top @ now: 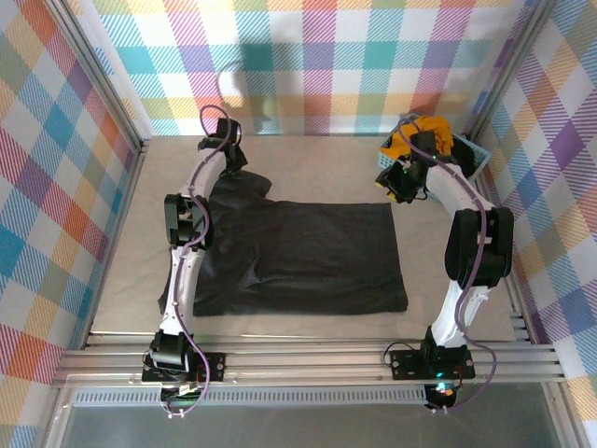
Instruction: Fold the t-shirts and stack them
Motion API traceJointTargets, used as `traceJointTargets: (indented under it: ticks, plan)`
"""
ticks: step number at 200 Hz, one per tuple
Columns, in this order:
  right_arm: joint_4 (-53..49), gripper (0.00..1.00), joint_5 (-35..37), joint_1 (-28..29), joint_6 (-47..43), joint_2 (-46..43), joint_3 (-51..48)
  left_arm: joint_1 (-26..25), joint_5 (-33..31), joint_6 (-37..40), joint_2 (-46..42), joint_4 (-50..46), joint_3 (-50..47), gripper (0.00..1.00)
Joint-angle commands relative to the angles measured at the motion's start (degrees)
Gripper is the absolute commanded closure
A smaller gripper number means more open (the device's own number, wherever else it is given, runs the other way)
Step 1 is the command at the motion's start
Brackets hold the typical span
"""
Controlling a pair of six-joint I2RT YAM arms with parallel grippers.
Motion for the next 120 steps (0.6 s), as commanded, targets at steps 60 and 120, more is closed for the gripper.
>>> traceJointTargets:
  ticks: [60,120]
  plan:
    - [-7.2,0.58,19.4,2.6,9.2,11.0,7.6,-1.6,-1.4,-1.1,-8.6,-7.5,-0.1,1.00]
    - [-9.8,0.60,18.7,4.8,14.1,17.2,11.9,-2.1,1.2,-1.4,-13.7,-7.7,-3.9,1.00]
